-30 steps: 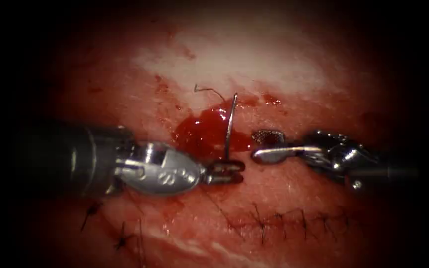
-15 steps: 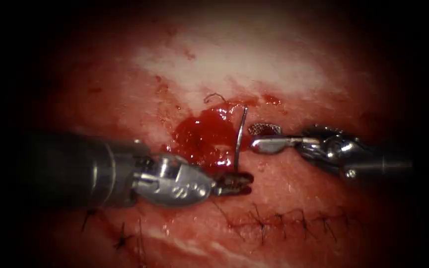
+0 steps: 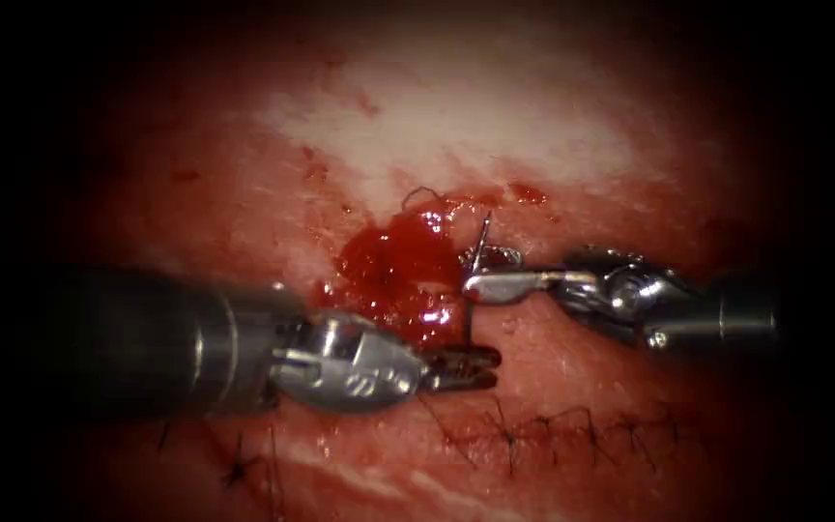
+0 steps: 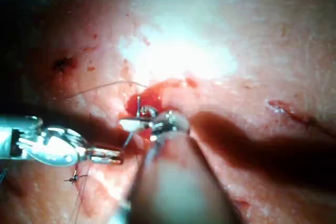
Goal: Wound Closure
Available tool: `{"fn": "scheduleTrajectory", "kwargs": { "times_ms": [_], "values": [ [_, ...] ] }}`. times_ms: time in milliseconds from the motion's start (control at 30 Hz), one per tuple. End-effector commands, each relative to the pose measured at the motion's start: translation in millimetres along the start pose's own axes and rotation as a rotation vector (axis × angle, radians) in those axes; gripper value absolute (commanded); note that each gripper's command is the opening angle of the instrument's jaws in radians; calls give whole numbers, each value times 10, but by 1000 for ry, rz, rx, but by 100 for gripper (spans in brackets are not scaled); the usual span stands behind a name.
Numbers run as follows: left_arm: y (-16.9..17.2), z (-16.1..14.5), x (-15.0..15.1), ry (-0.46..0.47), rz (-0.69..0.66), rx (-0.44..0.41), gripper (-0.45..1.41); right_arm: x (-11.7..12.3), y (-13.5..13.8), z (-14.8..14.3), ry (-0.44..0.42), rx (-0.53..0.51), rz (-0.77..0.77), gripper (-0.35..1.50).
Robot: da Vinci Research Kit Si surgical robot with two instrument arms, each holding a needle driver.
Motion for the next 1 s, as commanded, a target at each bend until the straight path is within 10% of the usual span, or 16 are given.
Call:
{"fn": "scheduleTrajectory", "kwargs": {
  "times_ms": [33,300,433,700,800,833,1000],
  "values": [
    [5,8,-2,1,0,-5,-45,-7,3,8,-11,8,0,57],
    [9,12,1,-2,8,-5,-45,-8,4,15,-13,13,0,34],
    [9,12,2,0,7,-7,-45,-8,4,15,-8,14,-1,-35],
    [9,12,3,0,-11,-8,-45,-4,8,16,25,-35,-2,-35],
    [-2,12,6,-15,-291,-12,109,-4,7,13,21,-36,-20,-35],
    [-14,10,10,-48,-409,24,133,-4,7,12,24,-39,-31,-35],
    [-27,-10,12,-19,-556,-32,125,3,11,9,46,-68,-162,-35]
  ]
}}
